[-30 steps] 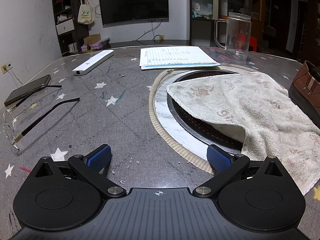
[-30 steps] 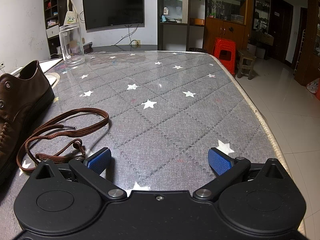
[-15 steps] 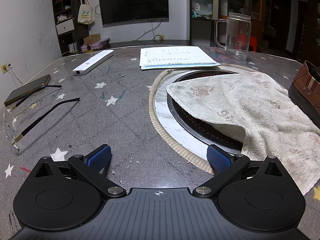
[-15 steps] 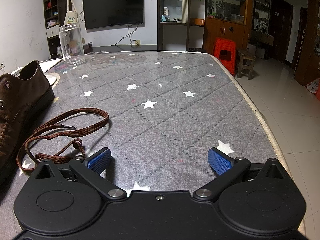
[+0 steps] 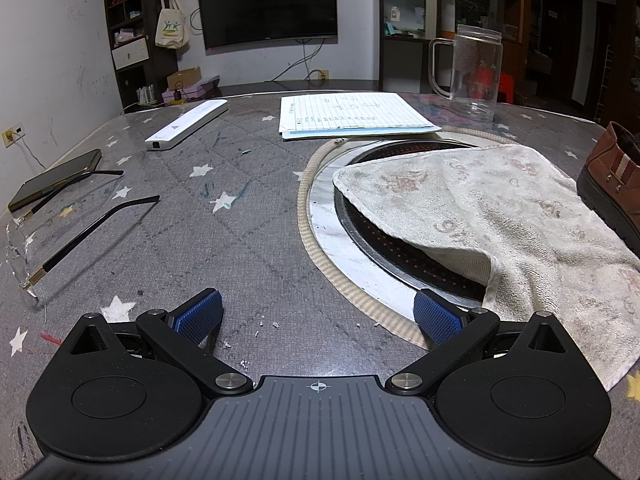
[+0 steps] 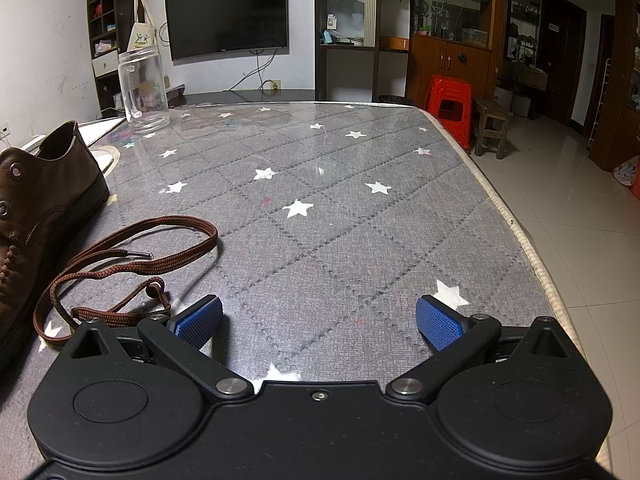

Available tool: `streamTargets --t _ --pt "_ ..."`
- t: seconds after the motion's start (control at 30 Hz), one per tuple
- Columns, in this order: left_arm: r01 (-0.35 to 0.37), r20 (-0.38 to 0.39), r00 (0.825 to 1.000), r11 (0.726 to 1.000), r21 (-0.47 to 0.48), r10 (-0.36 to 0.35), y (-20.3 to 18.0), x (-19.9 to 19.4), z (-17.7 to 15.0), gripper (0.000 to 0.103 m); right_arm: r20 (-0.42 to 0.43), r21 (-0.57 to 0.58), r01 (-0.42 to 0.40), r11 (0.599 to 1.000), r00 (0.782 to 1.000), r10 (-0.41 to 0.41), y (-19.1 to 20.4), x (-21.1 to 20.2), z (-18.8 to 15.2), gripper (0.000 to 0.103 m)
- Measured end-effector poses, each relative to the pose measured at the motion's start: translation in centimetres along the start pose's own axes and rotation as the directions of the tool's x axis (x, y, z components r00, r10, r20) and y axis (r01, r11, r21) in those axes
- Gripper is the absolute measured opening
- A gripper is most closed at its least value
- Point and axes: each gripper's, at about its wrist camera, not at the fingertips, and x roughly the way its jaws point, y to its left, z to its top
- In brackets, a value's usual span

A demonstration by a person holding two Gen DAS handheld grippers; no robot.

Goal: Lace up shoes with both hands

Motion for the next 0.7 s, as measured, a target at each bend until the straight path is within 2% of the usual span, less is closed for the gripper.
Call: streamTargets --t 0.7 --pt "-0.001 0.000 1.000 1.000 0.000 0.001 -0.01 0.01 -0.01 0.103 0.000 0.004 -0.003 1.000 1.000 0.003 0.38 0.37 0.10 0.103"
